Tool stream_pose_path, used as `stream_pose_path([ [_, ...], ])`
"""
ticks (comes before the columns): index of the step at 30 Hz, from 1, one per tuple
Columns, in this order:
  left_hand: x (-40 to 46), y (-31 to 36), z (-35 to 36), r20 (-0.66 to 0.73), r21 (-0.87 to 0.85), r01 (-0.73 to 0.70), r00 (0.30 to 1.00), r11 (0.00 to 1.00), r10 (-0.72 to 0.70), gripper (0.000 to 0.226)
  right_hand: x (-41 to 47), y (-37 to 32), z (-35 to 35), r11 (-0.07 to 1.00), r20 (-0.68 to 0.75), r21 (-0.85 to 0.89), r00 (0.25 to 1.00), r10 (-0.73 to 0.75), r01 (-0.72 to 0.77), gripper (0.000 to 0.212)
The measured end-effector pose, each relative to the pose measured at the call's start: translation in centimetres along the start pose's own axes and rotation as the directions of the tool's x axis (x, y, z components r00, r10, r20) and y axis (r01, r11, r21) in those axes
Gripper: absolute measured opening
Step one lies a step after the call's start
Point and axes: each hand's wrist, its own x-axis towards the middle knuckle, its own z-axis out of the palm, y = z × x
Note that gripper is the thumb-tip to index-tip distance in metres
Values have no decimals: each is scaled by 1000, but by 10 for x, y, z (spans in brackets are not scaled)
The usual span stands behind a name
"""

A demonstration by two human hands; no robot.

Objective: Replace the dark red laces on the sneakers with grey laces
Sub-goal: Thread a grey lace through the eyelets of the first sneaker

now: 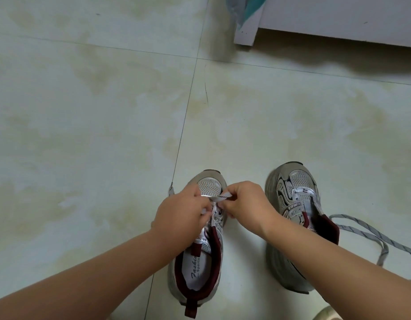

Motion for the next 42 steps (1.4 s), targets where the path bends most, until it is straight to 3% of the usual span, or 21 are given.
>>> stream_pose_path([
  [2, 4, 1, 1, 107, 16, 162, 981, 987, -162, 16, 0, -1, 2, 998, -33, -62, 999, -14, 12, 16],
  [6, 14, 8, 3, 123, 54, 209, 969, 976, -214, 16, 2, -2, 7, 992, -65, -126, 997, -31, 23, 8],
  [8, 17, 9, 4, 150, 90, 198, 966, 976, -210, 17, 5, -2, 10, 997, -111, -75, 994, 6, -14, 4],
  [10, 19, 9, 4, 178, 152, 161, 966, 975, -187, 19, 7, 1, 11, 996, -126, 10, 988, 86, -86, 16],
  [14, 24, 11, 4, 228, 262, 72, 964, 962, -134, 22, 9, 6, 14, 985, -58, 110, 988, 142, -136, 19],
  [21, 27, 16, 8, 275, 300, 65, 949, 952, -151, 22, 9, 13, 16, 949, 43, 249, 981, 189, -193, 17],
  [28, 28, 26, 5, 328, 356, -1, 937, 935, -124, 26, 4, 3, 23, 828, 26, 489, 953, 301, -275, 17],
  [31, 29, 28, -1, 376, 339, -89, 926, 937, -48, 28, -7, -1, 24, 853, 98, 435, 957, 273, -288, 22],
  [34, 33, 18, -8, 404, 274, -148, 914, 950, 25, 20, -20, -2, 28, 945, 75, 263, 980, 182, -196, 35],
  [38, 35, 0, -13, 432, 140, -102, 901, 985, 32, 22, -31, -7, 42, 991, 3, 84, 994, 106, -106, 38],
  [40, 36, -5, -17, 494, 97, -76, 869, 992, 18, 27, -33, -9, 41, 994, -25, 65, 996, 90, -88, 39],
  [42, 31, -9, -34, 561, -53, 1, 827, 999, 29, 25, -34, -7, 39, 998, -69, 28, 995, 66, -64, 40],
])
